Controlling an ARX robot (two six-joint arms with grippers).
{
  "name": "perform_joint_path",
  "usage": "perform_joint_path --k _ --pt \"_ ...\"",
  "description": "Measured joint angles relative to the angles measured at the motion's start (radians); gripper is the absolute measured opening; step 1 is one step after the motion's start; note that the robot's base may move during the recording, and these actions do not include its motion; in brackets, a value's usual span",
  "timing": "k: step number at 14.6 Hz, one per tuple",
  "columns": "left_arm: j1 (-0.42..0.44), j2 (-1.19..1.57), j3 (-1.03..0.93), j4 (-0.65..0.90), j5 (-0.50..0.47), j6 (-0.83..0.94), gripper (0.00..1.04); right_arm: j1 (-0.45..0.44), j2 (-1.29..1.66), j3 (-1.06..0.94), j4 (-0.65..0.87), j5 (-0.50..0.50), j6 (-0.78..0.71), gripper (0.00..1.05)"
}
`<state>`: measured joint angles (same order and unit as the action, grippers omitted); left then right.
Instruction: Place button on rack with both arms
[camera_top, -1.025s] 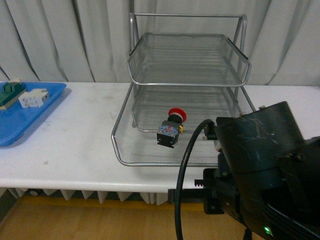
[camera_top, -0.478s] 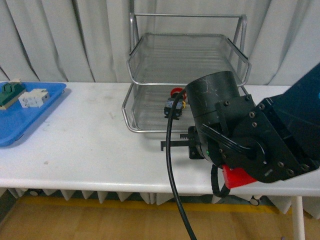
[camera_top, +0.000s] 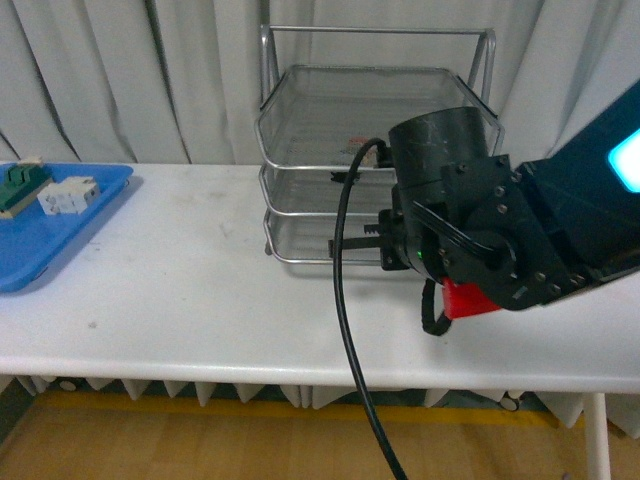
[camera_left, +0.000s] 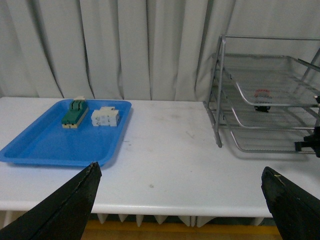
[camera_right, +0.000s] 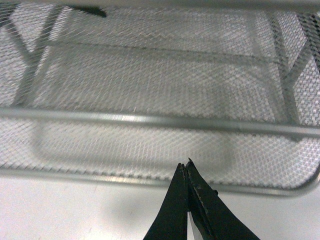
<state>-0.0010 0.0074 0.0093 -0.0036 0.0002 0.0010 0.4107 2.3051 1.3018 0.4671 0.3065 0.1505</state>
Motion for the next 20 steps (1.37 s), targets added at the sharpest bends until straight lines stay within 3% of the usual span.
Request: perform_joint_path --k 4,6,7,9,15,19,20 --pt "0.000 0.000 0.000 0.000 0.000 0.000 0.98 -0.009 -0.347 -0.489 0.290 -0.093 0.059 0.02" --pt "0.000 0.000 0.000 0.000 0.000 0.000 0.98 -0.032 -0.453 -0.659 0.420 -0.062 0.054 0.03" --pt "0.000 0.000 0.000 0.002 0.002 0.000 0.98 -0.052 -0.397 -0.727 0.650 0.018 -0.014 0.02" --pt "0.002 0.000 0.000 -0.002 -0.002 0.000 0.98 -0.108 -0.456 -0.917 0.807 -0.005 -0.106 0.02" --pt "0.002 0.000 0.000 0.000 0.000 0.000 0.98 -0.253 -0.887 -1.169 0.812 -0.145 -0.144 0.02" --pt "0.002 0.000 0.000 0.000 0.000 0.000 0.98 -0.313 -1.152 -1.255 0.618 -0.204 -0.144 0.02" --pt "0.002 0.000 0.000 0.000 0.000 0.000 0.98 -0.319 -1.238 -1.253 0.507 -0.210 -0.144 0.02"
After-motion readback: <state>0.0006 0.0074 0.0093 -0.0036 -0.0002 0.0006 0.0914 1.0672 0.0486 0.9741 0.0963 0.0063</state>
